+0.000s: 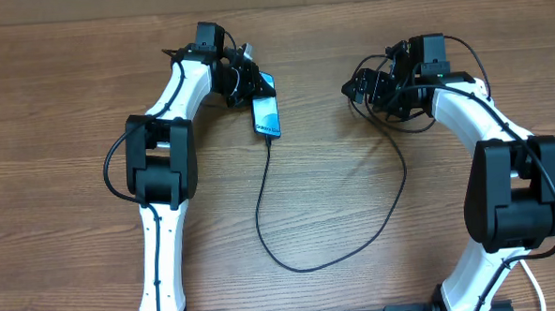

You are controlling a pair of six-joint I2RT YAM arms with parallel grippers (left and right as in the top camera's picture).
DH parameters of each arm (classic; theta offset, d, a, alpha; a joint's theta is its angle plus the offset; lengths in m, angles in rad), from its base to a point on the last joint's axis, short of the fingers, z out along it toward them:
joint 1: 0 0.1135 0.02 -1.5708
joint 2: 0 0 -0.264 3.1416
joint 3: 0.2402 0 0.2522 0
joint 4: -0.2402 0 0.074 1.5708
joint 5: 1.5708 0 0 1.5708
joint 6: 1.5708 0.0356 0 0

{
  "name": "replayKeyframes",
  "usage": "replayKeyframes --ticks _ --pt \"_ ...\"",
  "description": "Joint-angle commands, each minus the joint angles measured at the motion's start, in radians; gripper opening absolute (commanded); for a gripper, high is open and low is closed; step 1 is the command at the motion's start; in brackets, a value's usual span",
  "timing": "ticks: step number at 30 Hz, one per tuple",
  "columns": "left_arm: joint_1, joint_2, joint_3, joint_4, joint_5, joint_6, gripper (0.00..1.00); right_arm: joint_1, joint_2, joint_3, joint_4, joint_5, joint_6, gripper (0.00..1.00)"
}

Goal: Plug charger to phone and switch on socket
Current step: 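Lower the plugged phone toward the table with the left gripper, then lay the phone flat on the table and open the left gripper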

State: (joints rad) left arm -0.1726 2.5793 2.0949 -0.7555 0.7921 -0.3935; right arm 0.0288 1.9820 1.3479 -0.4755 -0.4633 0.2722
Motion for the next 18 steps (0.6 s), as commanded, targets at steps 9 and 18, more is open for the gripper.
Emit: replayKeyframes --ticks 9,18 --pt "-0.005 0.018 0.008 -0.003 0.012 -0.014 0.24 0.004 -0.029 0.007 0.000 0.008 -0.008 1.00" --pt "-0.005 0.018 0.008 -0.008 0.012 -0.015 0.32 0.003 -0.029 0.007 0.000 0.008 -0.008 1.00"
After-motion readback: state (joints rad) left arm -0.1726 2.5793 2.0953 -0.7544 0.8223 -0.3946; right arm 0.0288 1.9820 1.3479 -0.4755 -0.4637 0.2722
